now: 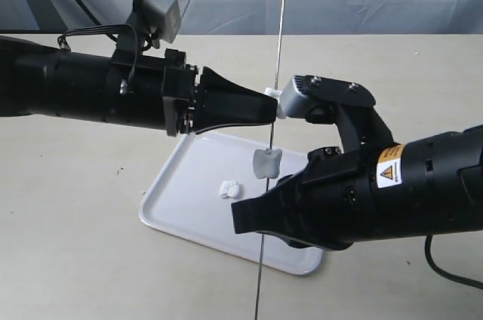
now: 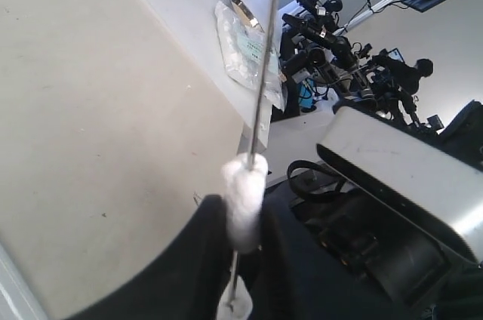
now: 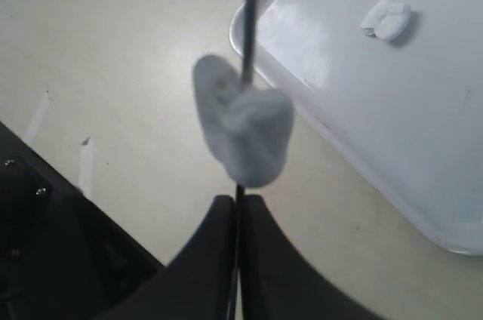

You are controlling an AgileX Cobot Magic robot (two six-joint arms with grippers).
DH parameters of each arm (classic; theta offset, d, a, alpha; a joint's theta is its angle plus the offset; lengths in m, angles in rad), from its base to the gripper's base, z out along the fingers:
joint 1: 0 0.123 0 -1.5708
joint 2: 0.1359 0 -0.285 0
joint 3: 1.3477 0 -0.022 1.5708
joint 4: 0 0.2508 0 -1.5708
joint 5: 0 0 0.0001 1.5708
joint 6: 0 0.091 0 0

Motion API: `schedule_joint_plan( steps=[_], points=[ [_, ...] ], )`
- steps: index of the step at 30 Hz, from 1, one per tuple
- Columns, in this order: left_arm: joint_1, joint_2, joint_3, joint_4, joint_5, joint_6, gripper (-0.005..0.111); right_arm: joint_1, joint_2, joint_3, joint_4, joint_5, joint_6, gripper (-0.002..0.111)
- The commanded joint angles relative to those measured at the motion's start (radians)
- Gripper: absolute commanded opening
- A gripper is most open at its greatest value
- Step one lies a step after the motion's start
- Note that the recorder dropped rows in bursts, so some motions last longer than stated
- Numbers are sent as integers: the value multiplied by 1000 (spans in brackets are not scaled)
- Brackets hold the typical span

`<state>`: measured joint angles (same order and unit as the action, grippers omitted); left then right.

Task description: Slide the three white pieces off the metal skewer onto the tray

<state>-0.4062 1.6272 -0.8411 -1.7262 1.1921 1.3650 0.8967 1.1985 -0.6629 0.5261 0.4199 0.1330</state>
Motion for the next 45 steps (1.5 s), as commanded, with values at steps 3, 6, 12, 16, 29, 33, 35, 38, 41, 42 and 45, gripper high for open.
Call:
schedule_joint_plan(
  steps=[3,6,12,16,29,33,35,38,41,42,45],
  points=[
    [-5,7,3,-16,-13,14,10,1,-7,-7,-10,18,-10,-1],
    [-5,7,3,-16,-15,26,0,1,-7,-7,-19,23,-10,-1],
    [-5,7,3,-18,-17,35,0,1,-6,-2,-24,63,-10,-1],
    [-5,7,1,-18,-20,52,0,1,-6,17,-26,69,-10,-1],
    [-5,7,-89,-18,-59,47,0,1,-6,112,20,60,-15,-1],
    [-5,7,-113,-18,-76,37,0,1,-4,119,109,32,-91,-1],
    [-5,7,-115,-18,-89,33,0,1,-1,119,138,25,-118,-1],
    [-5,7,-115,-18,-95,33,0,1,18,119,160,20,-140,-1],
    [-5,7,-115,-18,-95,33,0,1,45,119,163,15,-140,-1],
    [-5,7,-115,-18,-100,31,0,10,64,119,163,10,-142,-1],
    [-5,7,-127,-18,-102,29,0,84,108,119,179,-59,-148,-1]
  ],
)
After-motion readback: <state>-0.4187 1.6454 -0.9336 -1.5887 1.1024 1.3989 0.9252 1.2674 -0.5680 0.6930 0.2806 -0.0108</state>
